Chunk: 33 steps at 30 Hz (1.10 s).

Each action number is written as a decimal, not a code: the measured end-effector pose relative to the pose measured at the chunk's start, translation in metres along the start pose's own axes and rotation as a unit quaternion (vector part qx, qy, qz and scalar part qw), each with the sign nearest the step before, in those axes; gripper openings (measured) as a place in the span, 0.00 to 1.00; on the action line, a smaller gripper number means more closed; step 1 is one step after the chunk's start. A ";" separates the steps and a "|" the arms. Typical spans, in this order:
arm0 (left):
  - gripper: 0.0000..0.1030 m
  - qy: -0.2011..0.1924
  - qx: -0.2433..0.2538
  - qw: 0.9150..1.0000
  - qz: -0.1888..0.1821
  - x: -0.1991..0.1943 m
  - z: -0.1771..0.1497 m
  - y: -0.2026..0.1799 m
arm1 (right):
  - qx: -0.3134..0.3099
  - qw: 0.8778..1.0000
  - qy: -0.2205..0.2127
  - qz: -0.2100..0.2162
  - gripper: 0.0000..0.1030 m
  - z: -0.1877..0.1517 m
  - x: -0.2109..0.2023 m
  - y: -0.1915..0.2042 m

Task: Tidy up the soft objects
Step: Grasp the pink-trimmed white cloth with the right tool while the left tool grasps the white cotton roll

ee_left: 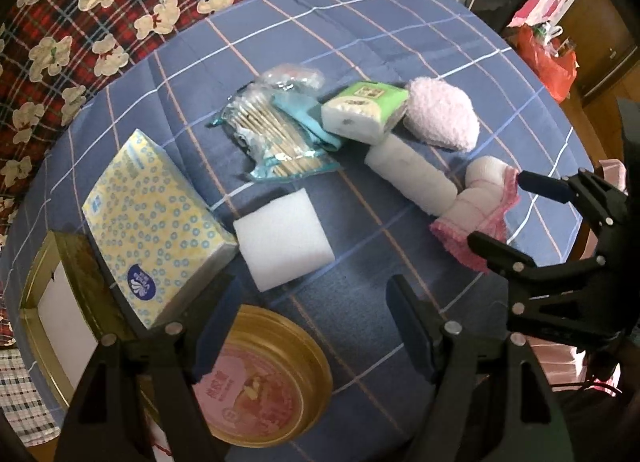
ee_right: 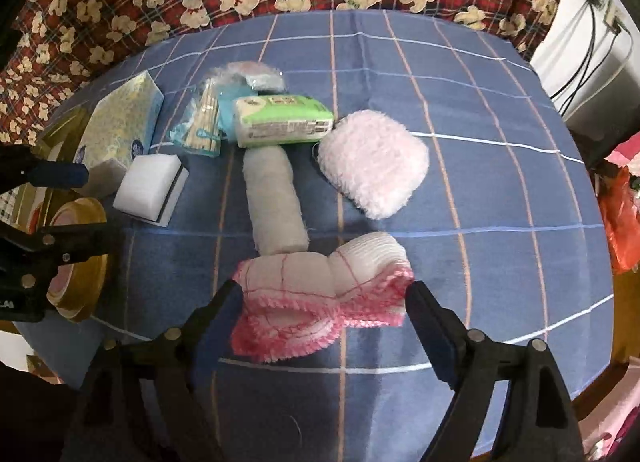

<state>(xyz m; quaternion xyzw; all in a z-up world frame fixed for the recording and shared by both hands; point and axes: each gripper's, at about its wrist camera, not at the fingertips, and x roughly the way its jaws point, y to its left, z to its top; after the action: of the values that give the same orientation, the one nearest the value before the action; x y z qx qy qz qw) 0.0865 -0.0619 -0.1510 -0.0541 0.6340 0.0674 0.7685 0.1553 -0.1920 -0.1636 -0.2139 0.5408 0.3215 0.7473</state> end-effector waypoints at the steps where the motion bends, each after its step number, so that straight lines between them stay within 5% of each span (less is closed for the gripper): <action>1: 0.73 0.002 -0.001 1.000 0.001 0.001 0.001 0.001 | -0.002 1.000 0.002 0.000 0.86 0.001 0.002 0.000; 10: 0.74 0.015 -0.001 1.000 0.000 0.009 0.008 -0.002 | -0.038 0.999 0.021 -0.001 0.85 0.005 0.017 -0.001; 15: 0.74 0.019 0.004 1.000 -0.012 0.014 0.017 -0.012 | -0.044 0.999 0.021 0.007 0.63 0.001 0.011 -0.008; 18: 0.74 0.018 0.013 1.000 -0.019 0.017 0.024 -0.021 | -0.040 0.999 0.012 0.008 0.59 -0.001 0.003 -0.014; 33: 0.74 0.016 -0.020 0.999 -0.047 0.047 0.061 -0.057 | -0.016 1.000 -0.005 -0.018 0.58 -0.019 -0.028 -0.045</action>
<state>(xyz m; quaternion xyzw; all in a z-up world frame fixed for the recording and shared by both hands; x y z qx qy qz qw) 0.1642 -0.1056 -0.1860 -0.0999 0.6413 0.0431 0.7595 0.1690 -0.2437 -0.1447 -0.2340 0.5276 0.3174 0.7524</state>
